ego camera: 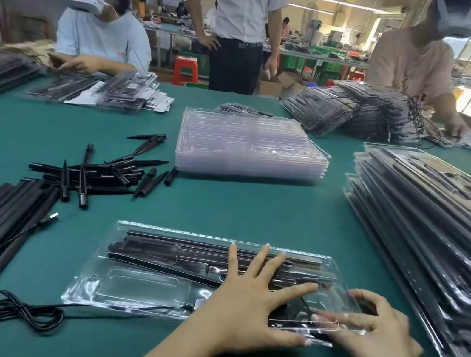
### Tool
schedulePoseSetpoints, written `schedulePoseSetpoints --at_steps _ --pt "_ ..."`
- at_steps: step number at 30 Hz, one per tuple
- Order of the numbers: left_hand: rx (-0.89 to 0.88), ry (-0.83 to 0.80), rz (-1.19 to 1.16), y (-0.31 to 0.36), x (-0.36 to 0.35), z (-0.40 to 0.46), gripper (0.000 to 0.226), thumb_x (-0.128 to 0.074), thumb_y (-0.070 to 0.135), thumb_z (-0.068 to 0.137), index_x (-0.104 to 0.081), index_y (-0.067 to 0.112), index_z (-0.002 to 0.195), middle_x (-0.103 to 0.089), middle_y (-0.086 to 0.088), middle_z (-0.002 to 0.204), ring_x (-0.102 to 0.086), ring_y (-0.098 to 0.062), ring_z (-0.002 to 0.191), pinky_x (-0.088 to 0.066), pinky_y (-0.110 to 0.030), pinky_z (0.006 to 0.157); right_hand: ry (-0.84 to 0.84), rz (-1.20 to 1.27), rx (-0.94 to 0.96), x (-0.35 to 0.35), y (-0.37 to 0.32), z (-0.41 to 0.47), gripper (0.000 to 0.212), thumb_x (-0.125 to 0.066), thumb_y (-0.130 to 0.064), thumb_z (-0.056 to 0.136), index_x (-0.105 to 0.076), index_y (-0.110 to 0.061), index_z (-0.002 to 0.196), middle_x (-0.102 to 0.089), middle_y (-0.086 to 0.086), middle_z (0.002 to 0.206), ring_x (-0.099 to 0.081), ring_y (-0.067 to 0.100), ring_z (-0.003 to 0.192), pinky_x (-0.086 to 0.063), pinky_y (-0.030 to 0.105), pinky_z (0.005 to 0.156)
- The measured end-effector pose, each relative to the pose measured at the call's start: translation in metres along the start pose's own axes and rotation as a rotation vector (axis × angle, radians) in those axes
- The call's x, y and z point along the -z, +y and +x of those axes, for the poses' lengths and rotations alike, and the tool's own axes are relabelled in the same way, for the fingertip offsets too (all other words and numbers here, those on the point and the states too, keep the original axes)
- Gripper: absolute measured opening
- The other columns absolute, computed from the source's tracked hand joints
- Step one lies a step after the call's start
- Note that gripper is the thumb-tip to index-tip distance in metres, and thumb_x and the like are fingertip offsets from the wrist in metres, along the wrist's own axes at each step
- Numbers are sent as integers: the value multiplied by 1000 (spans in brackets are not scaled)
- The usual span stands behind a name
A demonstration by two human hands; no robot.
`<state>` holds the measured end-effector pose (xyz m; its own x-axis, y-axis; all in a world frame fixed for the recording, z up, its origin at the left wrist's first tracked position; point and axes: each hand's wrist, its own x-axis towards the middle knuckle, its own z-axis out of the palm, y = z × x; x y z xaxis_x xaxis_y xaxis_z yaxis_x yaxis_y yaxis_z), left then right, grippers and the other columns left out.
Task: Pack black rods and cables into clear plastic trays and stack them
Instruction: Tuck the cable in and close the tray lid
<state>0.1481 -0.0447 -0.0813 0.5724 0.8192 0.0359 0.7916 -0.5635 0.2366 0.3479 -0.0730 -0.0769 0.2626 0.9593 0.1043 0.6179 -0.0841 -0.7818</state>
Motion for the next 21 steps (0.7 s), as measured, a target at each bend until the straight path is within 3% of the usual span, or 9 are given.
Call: schedulePoseSetpoints --at_steps 3,7,10,13,15,17,19,21 --pt "2 0 13 1 -1 0 65 -32 77 83 4 66 137 10 -2 161 27 -20 143 29 -63 102 69 -95 4 0 1 -3 36 -90 -33 50 -59 -45 63 -66 -28 69 -34 0 108 -31 40 101" --pt "11 -14 20 1 -1 1 63 -26 78 83 2 65 138 12 -1 160 27 -20 143 29 -63 101 -42 -120 24 5 -2 -4 32 -89 -35 56 -64 -55 54 -56 -35 94 -36 3 110 -25 34 105" --pt "9 -27 38 2 -1 1 65 -27 78 83 2 64 139 15 -1 160 29 -20 142 32 -61 100 -226 -136 119 20 0 -7 16 -77 -46 65 -70 -57 72 -51 -36 112 -36 -2 115 -17 28 105" --pt "11 -28 42 1 -2 2 68 -27 80 80 4 64 139 14 -2 160 30 -21 142 34 -61 98 -396 11 170 43 5 -13 19 -69 -37 67 -76 -44 83 -62 -30 114 -50 -9 114 -31 15 104" --pt "12 -17 43 1 -4 3 70 -25 82 78 4 64 139 13 -3 160 29 -22 142 33 -61 99 -347 133 154 51 8 -18 17 -71 -20 71 -79 -33 78 -69 -22 107 -60 -8 102 -39 2 90" --pt "11 -6 37 0 -5 3 70 -26 82 78 2 63 139 10 -4 161 28 -21 143 32 -61 99 -186 172 157 47 15 -20 25 -72 -8 75 -79 -31 81 -74 -12 98 -64 -7 92 -40 -2 82" --pt "10 -3 26 0 -6 2 71 -27 83 78 1 63 139 9 -4 161 28 -21 143 31 -62 100 -64 228 161 38 16 -20 28 -71 -14 75 -73 -32 96 -74 -5 99 -65 -5 88 -43 1 82" --pt "10 -13 19 1 -5 2 73 -28 84 77 1 62 140 9 -3 161 29 -20 142 30 -63 101 -59 178 242 33 9 -18 37 -70 -27 70 -69 -33 106 -68 -12 109 -61 -5 98 -44 6 87"
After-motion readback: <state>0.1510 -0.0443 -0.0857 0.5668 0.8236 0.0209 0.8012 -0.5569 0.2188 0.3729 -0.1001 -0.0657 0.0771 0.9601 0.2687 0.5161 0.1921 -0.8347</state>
